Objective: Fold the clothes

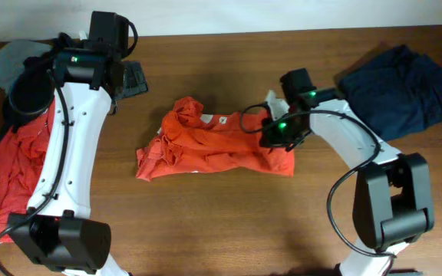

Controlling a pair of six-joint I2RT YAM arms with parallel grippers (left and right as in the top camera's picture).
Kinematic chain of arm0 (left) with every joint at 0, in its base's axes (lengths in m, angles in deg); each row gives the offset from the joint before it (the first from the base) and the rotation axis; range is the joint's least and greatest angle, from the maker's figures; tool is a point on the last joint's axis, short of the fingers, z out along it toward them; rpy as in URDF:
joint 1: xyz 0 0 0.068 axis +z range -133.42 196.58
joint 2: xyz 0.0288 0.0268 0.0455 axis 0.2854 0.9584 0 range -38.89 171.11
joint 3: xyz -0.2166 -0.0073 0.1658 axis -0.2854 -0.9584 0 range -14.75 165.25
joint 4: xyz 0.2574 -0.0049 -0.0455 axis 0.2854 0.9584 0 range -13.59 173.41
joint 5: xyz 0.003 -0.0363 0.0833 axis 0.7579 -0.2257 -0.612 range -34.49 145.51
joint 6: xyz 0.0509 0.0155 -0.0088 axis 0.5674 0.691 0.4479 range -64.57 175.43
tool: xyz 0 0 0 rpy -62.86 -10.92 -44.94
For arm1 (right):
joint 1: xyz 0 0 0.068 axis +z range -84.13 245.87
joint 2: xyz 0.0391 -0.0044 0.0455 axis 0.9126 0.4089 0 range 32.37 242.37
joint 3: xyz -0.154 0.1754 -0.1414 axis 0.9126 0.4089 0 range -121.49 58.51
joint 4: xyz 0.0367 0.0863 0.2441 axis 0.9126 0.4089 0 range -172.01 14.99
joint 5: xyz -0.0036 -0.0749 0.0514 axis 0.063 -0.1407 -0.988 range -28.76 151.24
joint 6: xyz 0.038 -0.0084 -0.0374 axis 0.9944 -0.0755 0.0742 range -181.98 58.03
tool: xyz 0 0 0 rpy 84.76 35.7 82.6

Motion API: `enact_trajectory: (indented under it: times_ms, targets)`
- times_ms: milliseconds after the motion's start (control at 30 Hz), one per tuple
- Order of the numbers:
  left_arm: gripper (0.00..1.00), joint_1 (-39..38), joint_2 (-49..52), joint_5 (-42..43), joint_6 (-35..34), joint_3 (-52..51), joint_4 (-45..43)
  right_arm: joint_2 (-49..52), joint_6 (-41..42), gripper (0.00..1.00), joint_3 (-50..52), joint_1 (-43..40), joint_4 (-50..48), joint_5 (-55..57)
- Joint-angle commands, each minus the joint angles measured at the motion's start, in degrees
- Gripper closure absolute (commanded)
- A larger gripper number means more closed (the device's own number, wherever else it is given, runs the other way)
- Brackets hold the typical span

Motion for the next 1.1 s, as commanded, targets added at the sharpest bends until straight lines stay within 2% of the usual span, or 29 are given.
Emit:
enact_trajectory:
  times_ms: [0, 67, 100, 133, 167, 200, 233, 467, 600, 633, 700, 800, 1067]
  targets:
    - [0.01, 0.0, -1.7, -0.8, -0.1, -0.2, -0.2, -2.2, 1.3, 0.96, -2.8, 2.2, -0.2, -1.3]
    - [0.01, 0.0, -1.7, -0.8, -0.1, -0.2, -0.2, -2.1, 1.3, 0.94, -3.5, 3.2, -0.7, -1.1]
    - [0.01, 0.0, -1.7, -0.8, -0.1, -0.2, -0.3, -2.1, 1.3, 0.67, -3.5, 3.8, -1.3, -1.2]
    - [0.01, 0.0, -1.7, -0.8, -0.1, -0.2, -0.4, -2.1, 1.3, 0.37, -3.5, 4.1, -1.6, -1.2]
    - [0.01, 0.0, -1.7, -0.8, -0.1, -0.2, -0.5, -2.1, 1.3, 0.14, -3.5, 4.6, -1.8, -1.2]
    - [0.01, 0.0, -1.7, -0.8, -0.1, -0.2, -0.6, -2.1, 1.3, 0.04, -3.5, 5.0, -1.9, -1.2]
    - [0.01, 0.0, -1.7, -0.8, -0.1, -0.2, -0.6, -2.1, 1.3, 0.0, -3.5, 5.5, -2.1, -1.2]
    - [0.01, 0.0, -1.7, -0.8, -0.1, -0.2, -0.6, -2.1, 1.4, 0.01, -4.8, 5.6, -1.7, -1.3]
    - [0.04, 0.0, -1.7, 0.3, -0.1, -0.3, -0.3, -2.1, 1.5, 0.08, -6.8, 4.2, -0.5, -1.1]
    - [0.08, 0.0, -1.6, 1.3, -0.1, -0.3, -0.1, -2.1, 1.5, 0.08, -7.3, 3.9, -0.2, -1.0]
    - [0.09, 0.1, -1.3, 3.9, -0.1, -0.8, 0.8, -2.1, 1.5, 0.01, -9.1, 2.8, 1.9, 1.9]
    - [0.11, 1.0, -0.3, 11.1, 0.2, -2.8, 2.3, -2.1, 0.9, 0.02, -13.5, 0.6, 6.8, 7.6]
    - [0.11, 3.5, 0.0, 33.3, 11.0, -16.5, -1.5, -2.1, -3.1, 0.01, -21.8, -5.4, 14.6, 10.5]
